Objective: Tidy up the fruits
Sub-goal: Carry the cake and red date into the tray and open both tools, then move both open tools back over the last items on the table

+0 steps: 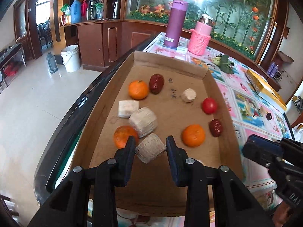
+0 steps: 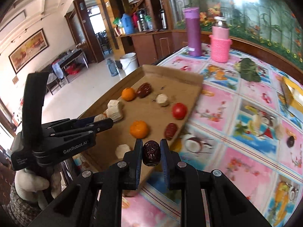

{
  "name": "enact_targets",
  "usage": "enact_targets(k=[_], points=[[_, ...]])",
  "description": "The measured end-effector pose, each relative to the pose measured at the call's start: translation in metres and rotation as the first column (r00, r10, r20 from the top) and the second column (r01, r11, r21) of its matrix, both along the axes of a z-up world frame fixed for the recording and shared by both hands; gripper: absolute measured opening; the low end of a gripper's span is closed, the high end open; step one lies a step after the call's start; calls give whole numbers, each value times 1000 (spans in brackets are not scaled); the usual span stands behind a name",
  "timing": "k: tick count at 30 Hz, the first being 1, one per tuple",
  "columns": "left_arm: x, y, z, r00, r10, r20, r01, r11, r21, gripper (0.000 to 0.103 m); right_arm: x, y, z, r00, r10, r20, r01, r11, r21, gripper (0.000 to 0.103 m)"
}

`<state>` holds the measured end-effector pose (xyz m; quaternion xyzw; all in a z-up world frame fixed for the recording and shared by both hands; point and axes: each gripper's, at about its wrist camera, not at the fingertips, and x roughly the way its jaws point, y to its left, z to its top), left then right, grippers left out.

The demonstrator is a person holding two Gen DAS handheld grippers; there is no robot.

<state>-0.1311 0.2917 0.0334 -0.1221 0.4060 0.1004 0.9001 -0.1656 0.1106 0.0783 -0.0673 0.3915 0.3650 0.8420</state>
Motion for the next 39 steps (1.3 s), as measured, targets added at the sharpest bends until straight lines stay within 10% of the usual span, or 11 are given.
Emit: enact_targets(k=[12,20,39], points=[[-6,0,0,1000,6,16,-5,1000,-15,33,2,37,-38,1000,4,-8,-5,992,-122,21],[-17,-14,22,998,15,58,-19,998,56,57,-3,36,-32,1000,-1,6,2,995,-97,22],[-13,-102,62,990,-90,104,55,952,302,72,19,-104,-13,966,-250,-62,253,966,49,43]])
